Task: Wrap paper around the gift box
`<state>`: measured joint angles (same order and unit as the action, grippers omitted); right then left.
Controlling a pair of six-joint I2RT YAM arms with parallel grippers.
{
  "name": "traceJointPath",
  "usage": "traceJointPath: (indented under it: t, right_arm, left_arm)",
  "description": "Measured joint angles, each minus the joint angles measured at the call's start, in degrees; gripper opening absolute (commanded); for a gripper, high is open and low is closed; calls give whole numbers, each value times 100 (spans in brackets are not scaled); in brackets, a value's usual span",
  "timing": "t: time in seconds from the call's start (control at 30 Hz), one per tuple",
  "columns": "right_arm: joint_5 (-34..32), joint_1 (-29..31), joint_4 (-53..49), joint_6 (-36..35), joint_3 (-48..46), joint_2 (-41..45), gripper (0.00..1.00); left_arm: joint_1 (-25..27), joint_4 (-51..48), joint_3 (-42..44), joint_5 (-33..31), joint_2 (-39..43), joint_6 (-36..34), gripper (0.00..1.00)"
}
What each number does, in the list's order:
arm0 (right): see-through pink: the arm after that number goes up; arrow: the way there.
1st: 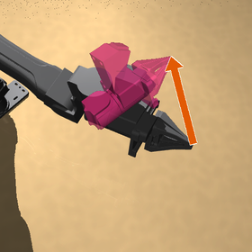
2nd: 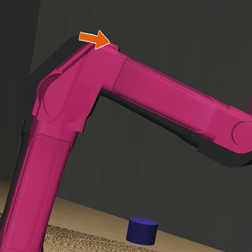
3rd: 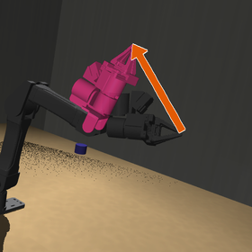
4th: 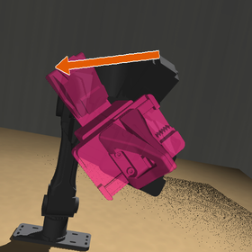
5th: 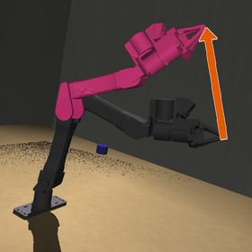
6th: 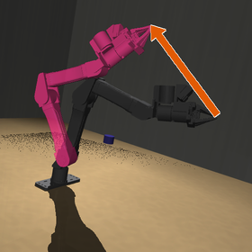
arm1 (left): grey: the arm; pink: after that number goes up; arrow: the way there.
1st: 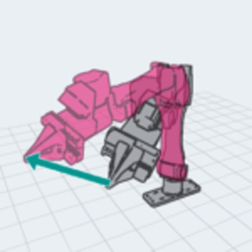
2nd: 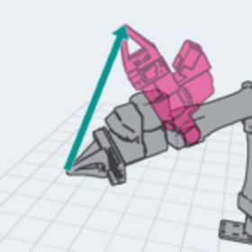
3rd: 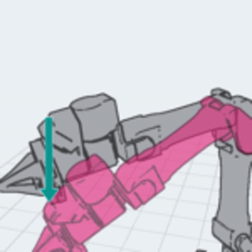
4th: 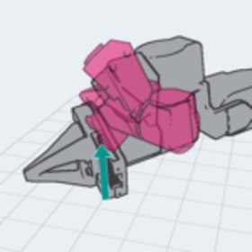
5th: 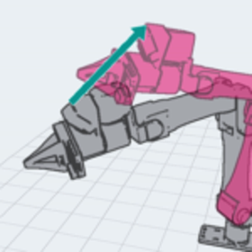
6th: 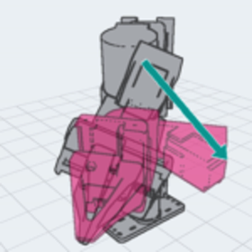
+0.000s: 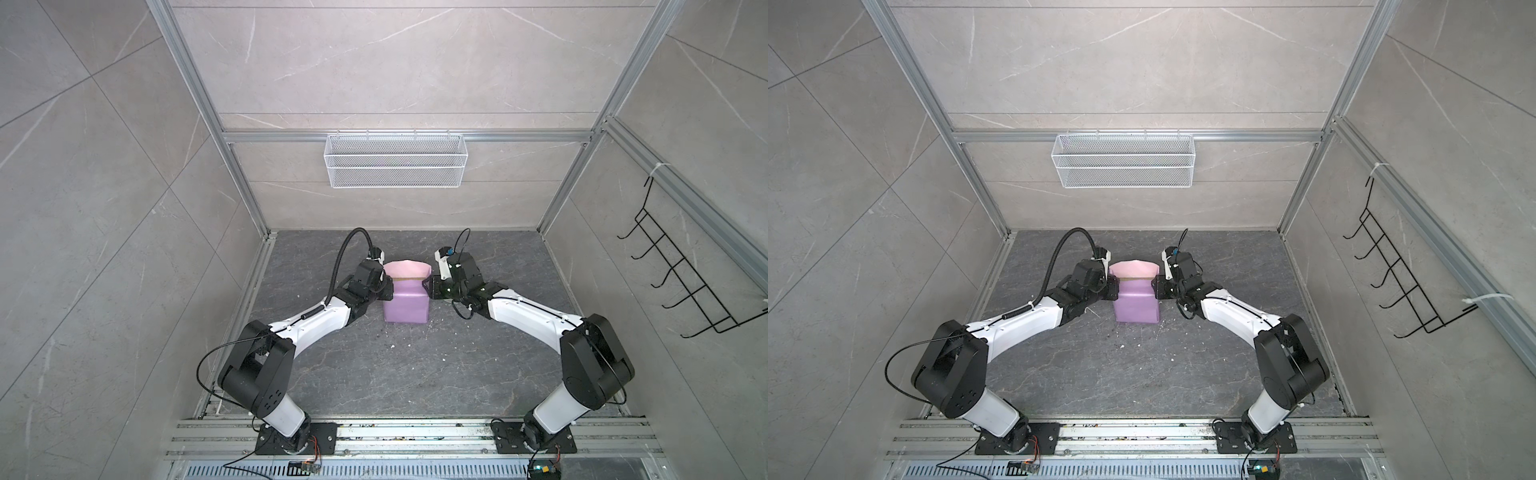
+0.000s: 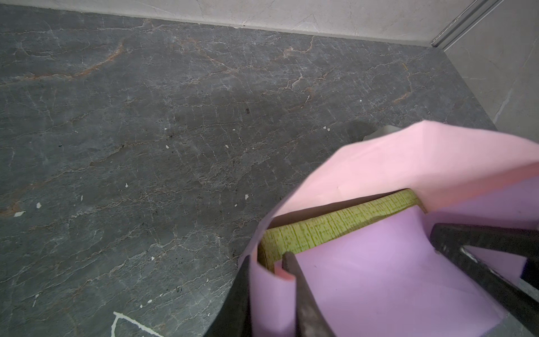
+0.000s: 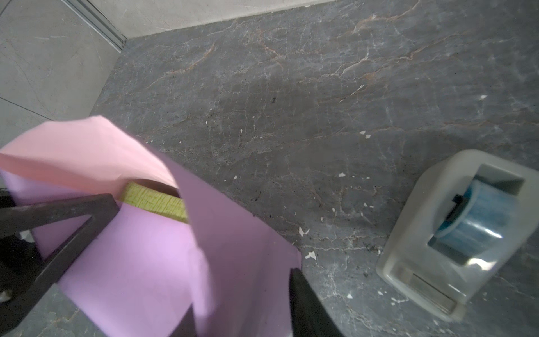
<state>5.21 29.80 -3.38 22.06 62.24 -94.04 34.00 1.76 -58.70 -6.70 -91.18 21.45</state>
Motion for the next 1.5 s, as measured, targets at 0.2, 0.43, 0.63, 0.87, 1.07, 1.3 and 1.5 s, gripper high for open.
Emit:
traceJointPath:
  t: [0.2, 0.43, 0.63, 0.87, 1.07, 1.3, 1.5]
  right_arm:
    - [-120, 68, -31, -96, 55, -15, 29]
    - [-197, 68, -129, -136, 133, -33, 34]
    - [-302, 72, -378, -199, 310, -92, 36]
    - [-321, 83, -466, -286, 367, -111, 27]
    - [-339, 87, -463, -286, 367, -114, 26]
    - [-352, 90, -461, -284, 367, -114, 26]
    - [-352, 87, -457, -284, 367, -118, 26]
  left_arm:
    - [-2, -15, -15, -33, -7, -7, 28]
    - [-2, -48, -151, -70, -98, -13, 20]
    - [0, -44, -151, -55, -133, -24, 13]
    - [0, -15, -151, -37, -136, -20, 5]
    - [-2, -9, -151, -50, -133, -24, 22]
    - [-17, -24, -151, -83, -120, -26, 22]
    - [-24, -33, -153, -92, -120, -15, 38]
